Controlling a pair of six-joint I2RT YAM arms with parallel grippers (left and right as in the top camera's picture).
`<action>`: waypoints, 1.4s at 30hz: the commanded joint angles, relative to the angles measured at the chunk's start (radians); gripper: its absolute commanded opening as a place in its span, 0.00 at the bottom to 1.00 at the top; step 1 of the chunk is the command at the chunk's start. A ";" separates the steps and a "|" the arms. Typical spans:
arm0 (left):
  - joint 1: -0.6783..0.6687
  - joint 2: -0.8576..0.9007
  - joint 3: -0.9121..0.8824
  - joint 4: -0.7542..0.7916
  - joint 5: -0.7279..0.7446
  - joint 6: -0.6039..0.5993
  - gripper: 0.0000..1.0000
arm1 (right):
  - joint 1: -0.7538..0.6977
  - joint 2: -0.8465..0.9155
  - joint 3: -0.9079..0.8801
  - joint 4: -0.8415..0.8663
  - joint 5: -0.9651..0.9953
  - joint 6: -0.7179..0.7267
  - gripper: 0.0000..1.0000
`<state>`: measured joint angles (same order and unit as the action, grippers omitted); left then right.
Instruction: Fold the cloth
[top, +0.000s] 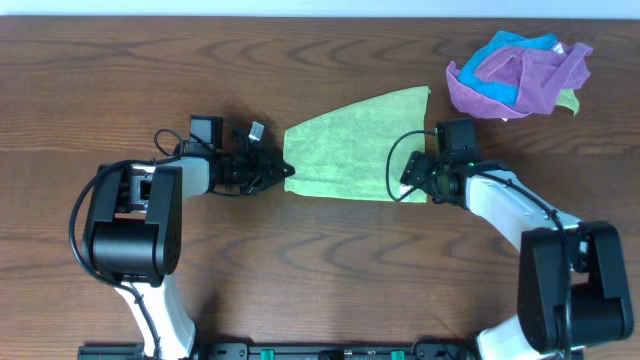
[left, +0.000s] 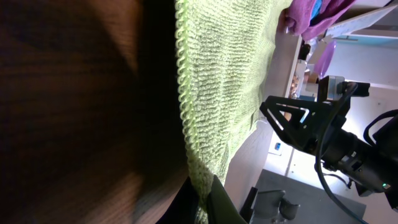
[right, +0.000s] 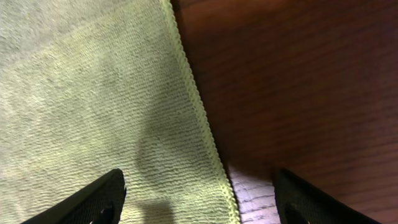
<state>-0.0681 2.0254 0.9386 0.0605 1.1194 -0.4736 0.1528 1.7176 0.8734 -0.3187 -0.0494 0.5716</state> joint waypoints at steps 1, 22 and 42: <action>0.009 0.011 0.006 -0.005 0.004 0.010 0.06 | 0.000 0.006 -0.007 0.001 -0.024 0.027 0.75; 0.009 -0.005 0.006 -0.005 0.071 0.010 0.06 | 0.069 0.020 -0.006 -0.002 -0.060 0.070 0.01; 0.033 -0.481 0.007 -0.090 0.014 -0.093 0.06 | 0.177 -0.513 0.005 -0.045 -0.081 0.060 0.01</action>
<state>-0.0586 1.6146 0.9386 -0.0265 1.1496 -0.5266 0.3126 1.2701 0.8738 -0.3477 -0.1303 0.6384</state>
